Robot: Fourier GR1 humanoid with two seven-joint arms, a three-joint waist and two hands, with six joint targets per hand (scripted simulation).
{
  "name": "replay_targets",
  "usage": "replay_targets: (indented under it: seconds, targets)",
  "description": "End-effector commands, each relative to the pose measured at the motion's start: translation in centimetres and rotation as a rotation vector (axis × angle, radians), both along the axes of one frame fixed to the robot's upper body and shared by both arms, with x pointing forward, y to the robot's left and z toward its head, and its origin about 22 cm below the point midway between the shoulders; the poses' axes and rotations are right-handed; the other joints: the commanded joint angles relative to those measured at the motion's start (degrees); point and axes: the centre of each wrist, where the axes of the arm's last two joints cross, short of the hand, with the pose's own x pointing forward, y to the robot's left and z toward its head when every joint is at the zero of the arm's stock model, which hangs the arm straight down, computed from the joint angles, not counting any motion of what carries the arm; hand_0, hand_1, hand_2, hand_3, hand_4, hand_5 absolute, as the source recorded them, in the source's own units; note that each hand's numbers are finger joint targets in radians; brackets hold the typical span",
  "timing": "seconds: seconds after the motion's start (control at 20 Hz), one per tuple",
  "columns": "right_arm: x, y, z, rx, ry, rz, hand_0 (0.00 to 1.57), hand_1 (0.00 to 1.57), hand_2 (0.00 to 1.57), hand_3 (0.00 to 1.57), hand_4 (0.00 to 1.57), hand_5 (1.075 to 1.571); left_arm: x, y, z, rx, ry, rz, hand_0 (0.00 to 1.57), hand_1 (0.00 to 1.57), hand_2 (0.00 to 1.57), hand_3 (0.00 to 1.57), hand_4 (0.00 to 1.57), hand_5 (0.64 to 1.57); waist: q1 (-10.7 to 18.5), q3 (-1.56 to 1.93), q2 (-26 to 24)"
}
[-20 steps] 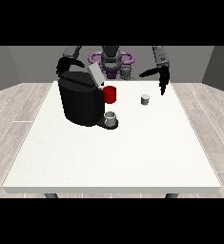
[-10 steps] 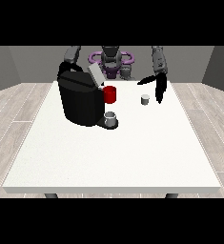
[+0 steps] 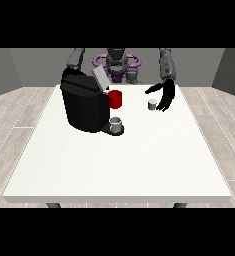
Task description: Insert the coffee pod into the coffee machine and close the lid
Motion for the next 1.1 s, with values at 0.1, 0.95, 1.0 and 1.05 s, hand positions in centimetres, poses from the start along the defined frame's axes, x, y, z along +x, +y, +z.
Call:
replay_targets:
  seconds: [0.1,0.95,1.0,1.05]
  targets:
    - [1.0,0.8,2.6,0.013,0.029,0.026,0.00,0.00,0.00,0.00,0.47,1.571,-0.7,1.9,-1.6,0.141,0.052,-0.008,0.58,0.58,0.72,0.47,0.00,1.571,-1.7,-0.02,-0.7]
    - [1.0,1.2,1.8,0.057,-0.036,0.042,0.00,0.00,0.00,0.00,0.52,1.571,1.5,-0.7,-2.0,0.338,-0.164,0.010,0.97,0.97,1.09,0.86,0.32,1.571,-3.6,-0.01,3.2]
    - [0.5,0.8,1.6,0.048,-0.023,0.019,0.00,0.00,0.00,0.00,0.53,1.571,0.3,1.3,-2.8,0.362,-0.134,-0.022,0.99,0.99,1.09,0.87,0.29,1.571,-2.8,-0.02,1.8]
    - [0.4,0.1,1.9,0.030,0.013,0.039,0.00,0.00,0.00,0.00,0.49,1.571,0.9,0.9,-2.5,0.377,-0.076,-0.009,0.93,0.93,1.04,0.82,0.28,1.571,-3.9,-0.01,0.7]
